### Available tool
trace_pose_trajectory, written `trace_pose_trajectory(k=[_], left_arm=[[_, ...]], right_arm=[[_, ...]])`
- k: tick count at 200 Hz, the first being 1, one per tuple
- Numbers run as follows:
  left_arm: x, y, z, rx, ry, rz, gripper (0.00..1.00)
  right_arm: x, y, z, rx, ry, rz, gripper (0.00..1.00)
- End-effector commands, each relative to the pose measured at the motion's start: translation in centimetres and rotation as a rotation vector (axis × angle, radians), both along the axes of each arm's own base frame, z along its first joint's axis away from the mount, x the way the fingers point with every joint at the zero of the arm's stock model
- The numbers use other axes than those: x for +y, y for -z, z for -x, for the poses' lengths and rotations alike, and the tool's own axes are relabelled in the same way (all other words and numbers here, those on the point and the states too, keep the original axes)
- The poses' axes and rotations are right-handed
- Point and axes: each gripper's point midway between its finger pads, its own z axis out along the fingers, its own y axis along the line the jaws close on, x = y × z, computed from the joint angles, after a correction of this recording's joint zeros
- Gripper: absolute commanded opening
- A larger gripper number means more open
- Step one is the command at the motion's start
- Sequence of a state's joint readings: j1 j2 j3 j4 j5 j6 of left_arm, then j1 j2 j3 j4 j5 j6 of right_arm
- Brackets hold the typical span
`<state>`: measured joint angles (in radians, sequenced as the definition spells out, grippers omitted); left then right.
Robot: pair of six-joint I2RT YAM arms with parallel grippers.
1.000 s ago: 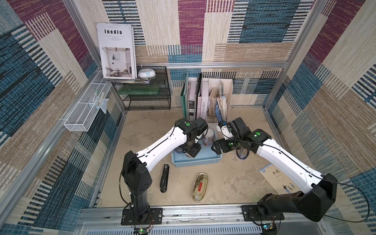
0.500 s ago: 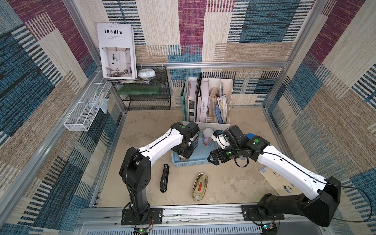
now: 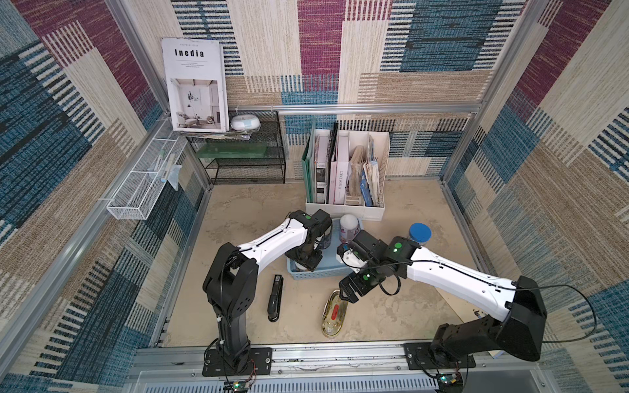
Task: Put the canned food in the basket
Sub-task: Place the canned food in the basket, then pick up the canned food from the center of the board.
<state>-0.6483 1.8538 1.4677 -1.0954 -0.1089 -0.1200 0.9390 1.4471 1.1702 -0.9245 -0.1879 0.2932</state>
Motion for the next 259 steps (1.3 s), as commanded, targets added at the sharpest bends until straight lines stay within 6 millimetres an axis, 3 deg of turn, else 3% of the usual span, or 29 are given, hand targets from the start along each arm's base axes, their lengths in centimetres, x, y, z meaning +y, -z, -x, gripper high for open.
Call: trace_pose_trajectory(k=[1,43,60,91,179,259], left_arm=[[0.4,0.3,0.4,0.016,-0.001,-0.016,0.60],[0.2,0.1,0.6,0.012,-0.007,0.014,0.84],[0.2,0.1,0.6,0.009,-0.004,0.016,0.90],[0.0,-0.2,0.8,0.008,-0.002,0.032,0.99],[-0.8,-2.5,1.3,-0.024,0.011,0.123,1.00],[-1.0,-3.8,1.7,-0.046,0.026,0.164,1.00]], right_arm=[[0.0,1.6,1.5,0.055,0.002,0.073,1.00],[2.1,2.6,2.9,0.093,0.119,0.023,1.00],[3.8,2.4,3.5,0.111,0.163,-0.057,1.00],[4.7,3.4,3.9,0.125,0.245,-0.089,1.00],[3.3,6.4,4.7,0.159,0.374,0.045,1.00],[5.3,7.7,3.7,0.165,0.398,0.098,1.00]])
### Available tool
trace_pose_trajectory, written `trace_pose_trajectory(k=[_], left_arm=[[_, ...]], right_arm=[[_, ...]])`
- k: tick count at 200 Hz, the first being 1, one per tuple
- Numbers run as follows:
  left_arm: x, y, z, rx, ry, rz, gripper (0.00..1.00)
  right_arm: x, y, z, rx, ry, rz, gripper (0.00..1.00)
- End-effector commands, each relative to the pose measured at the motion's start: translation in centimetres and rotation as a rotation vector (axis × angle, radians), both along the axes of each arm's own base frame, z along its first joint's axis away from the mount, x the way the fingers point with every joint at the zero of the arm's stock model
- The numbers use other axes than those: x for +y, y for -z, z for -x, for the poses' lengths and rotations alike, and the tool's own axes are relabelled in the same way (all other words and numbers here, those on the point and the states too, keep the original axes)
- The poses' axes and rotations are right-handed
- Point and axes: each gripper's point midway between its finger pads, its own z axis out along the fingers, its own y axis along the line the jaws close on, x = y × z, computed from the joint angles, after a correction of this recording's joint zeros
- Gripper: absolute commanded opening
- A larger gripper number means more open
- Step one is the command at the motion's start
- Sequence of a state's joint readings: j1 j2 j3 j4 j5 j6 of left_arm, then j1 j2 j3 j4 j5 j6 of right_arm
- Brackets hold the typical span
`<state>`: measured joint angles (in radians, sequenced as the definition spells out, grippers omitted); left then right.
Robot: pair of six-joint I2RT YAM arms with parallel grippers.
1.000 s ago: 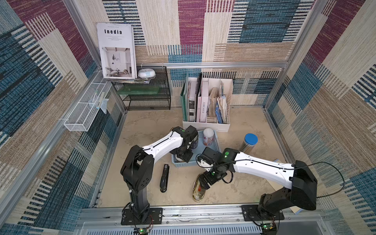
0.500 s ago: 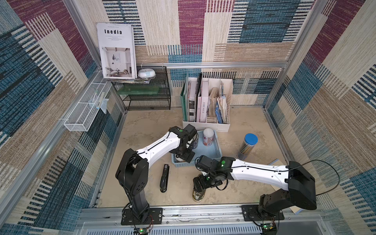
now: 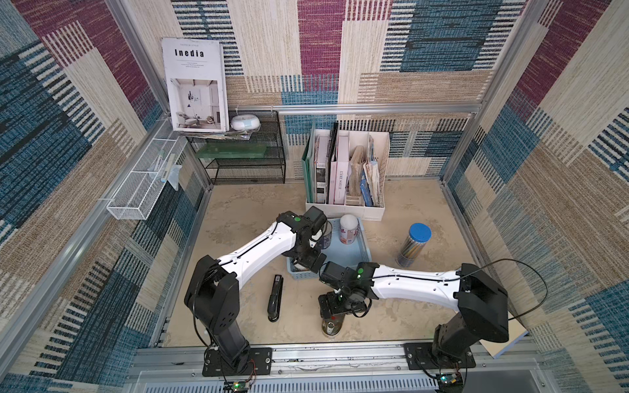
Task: Put the canned food in the basket
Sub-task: Pick up the canned food from the center of the board.
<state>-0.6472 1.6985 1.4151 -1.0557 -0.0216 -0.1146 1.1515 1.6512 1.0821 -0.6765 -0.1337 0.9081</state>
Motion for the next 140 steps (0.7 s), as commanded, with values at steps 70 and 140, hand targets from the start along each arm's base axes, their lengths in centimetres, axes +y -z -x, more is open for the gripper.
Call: trace_pose_trajectory(k=[70,140], left_arm=[[0.5,-1.1,1.1,-0.012,0.014,0.025,1.00],[1.0,-1.8,1.3,-0.037,0.015,0.025,0.99]], right_arm=[[0.3,2.3,-1.4,-0.034,-0.012,0.126,1.00],[-1.4,3.1,-1.8,-0.071,-0.056,0.221,0.81]])
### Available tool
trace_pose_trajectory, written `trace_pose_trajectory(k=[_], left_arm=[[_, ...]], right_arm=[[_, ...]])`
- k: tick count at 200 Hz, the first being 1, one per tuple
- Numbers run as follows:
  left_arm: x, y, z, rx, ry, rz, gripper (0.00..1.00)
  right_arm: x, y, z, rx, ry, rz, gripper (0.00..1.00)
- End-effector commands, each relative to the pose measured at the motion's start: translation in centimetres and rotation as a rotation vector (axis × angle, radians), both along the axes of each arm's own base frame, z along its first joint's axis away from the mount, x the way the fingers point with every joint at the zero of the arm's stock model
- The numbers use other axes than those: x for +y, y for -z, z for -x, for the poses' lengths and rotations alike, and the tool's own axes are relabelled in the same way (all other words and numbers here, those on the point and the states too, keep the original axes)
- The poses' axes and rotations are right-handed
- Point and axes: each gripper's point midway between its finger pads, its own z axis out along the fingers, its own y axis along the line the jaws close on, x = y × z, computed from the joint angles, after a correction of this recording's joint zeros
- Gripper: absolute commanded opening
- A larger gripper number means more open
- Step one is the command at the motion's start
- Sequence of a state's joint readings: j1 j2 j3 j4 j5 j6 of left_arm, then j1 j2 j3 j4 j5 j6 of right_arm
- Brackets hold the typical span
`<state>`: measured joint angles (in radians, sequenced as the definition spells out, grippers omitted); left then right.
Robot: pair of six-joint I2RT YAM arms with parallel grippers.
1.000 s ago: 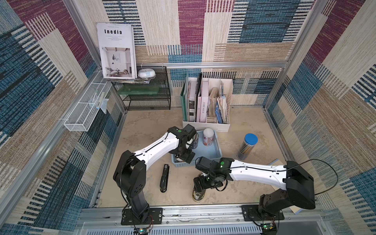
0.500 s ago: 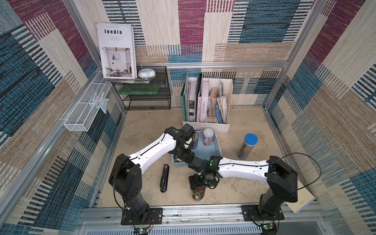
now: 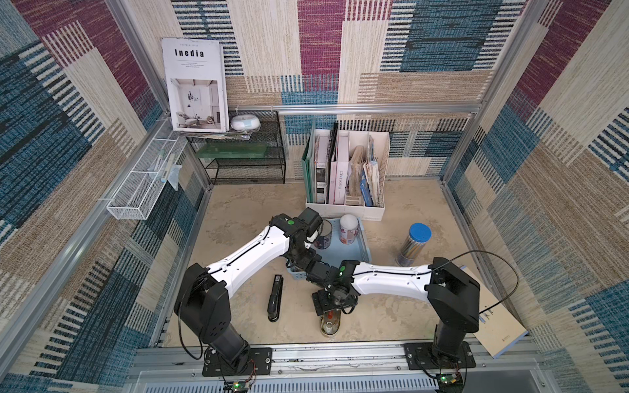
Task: Put the canned food in the basket
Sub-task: Pick up the canned food from the center of the board.
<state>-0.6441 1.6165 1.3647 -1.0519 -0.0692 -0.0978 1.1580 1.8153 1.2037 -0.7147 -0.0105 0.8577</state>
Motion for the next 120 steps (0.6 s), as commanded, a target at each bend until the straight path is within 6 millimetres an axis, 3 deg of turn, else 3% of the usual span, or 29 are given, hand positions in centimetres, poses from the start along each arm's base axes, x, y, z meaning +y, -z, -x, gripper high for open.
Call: trace_pose_trajectory(k=[1,40,120], left_arm=[[-0.5,-0.6,0.8,0.021,0.010,0.043,0.99],[0.0,-1.2,0.5,-0.005,-0.002,0.029,1.00],[0.7,-4.1,0.5,-0.064,-0.027,0.067,0.99]], right_arm=[[-2.5,0.8,0.7,0.019,-0.020,0.102,0.81],[-3.3,1.2,1.1,0.030,-0.083,0.151,0.58],[-4.4,-3.0,-0.9,-0.086,-0.355,0.260,0.57]])
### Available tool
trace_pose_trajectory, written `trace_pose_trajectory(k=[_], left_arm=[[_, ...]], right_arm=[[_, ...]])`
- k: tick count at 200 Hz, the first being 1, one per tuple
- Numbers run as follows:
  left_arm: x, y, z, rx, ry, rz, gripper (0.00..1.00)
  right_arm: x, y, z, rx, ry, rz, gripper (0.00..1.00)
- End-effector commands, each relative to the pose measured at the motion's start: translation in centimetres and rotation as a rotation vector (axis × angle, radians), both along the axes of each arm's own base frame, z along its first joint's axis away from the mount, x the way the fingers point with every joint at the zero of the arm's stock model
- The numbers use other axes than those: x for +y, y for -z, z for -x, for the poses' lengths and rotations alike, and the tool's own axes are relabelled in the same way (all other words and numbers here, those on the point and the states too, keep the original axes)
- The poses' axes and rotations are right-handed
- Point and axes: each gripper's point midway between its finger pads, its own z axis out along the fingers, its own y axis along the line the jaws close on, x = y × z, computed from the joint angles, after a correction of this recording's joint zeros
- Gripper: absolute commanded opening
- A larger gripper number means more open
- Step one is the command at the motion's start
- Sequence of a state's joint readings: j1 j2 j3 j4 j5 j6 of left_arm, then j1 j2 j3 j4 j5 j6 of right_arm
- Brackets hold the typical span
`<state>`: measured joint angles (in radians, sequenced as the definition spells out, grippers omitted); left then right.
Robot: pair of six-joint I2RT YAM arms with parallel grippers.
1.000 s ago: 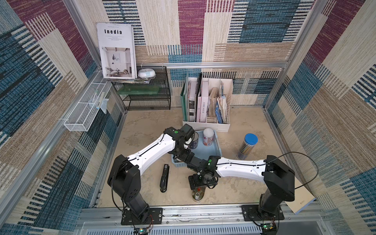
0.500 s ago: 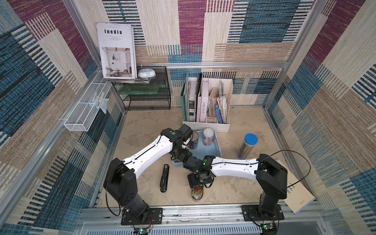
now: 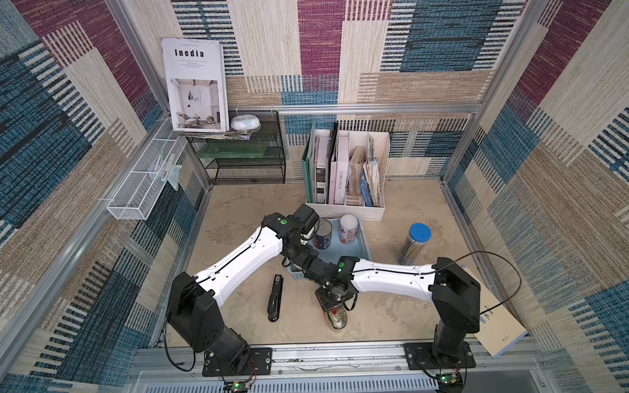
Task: Put the canned food in the basket
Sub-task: Pick up the canned food from the center of the board, then place the canned food in the basket.
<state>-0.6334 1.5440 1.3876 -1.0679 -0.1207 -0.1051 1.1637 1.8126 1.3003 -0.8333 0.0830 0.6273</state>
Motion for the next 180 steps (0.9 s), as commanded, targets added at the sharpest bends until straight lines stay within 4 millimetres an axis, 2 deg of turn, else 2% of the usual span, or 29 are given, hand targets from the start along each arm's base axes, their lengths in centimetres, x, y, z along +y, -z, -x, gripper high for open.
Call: trace_pose_trajectory(k=[1,63,81,102,125,180], left_arm=[[-0.3,-1.2,1.1,0.028,0.005,0.061,0.99],[0.8,-2.6,1.6,-0.001,-0.028,0.104,1.00],[1.2,-3.2,1.7,-0.017,-0.042,0.121,1.00],[1.5,-3.8,1.9,-0.027,-0.049,0.143,0.99],[2.1,-4.1,1.9,-0.042,-0.061,0.148,1.00],[2.9,-4.0,1.8,-0.040,-0.087,0.168,1.00]], right_arm=[[-4.1,-0.8,0.5,0.005,-0.129,0.200,0.57],[-4.1,-5.7,-1.4,-0.065,-0.391,0.293,0.57],[-3.1,-7.3,-2.5,-0.115,-0.442,0.279,0.57],[-1.9,-9.3,-4.2,-0.167,-0.407,0.208,0.56],[-1.6,-10.8,-5.8,-0.219,-0.390,0.190,0.56],[0.0,-12.5,-10.1,-0.322,-0.357,0.180,0.57]])
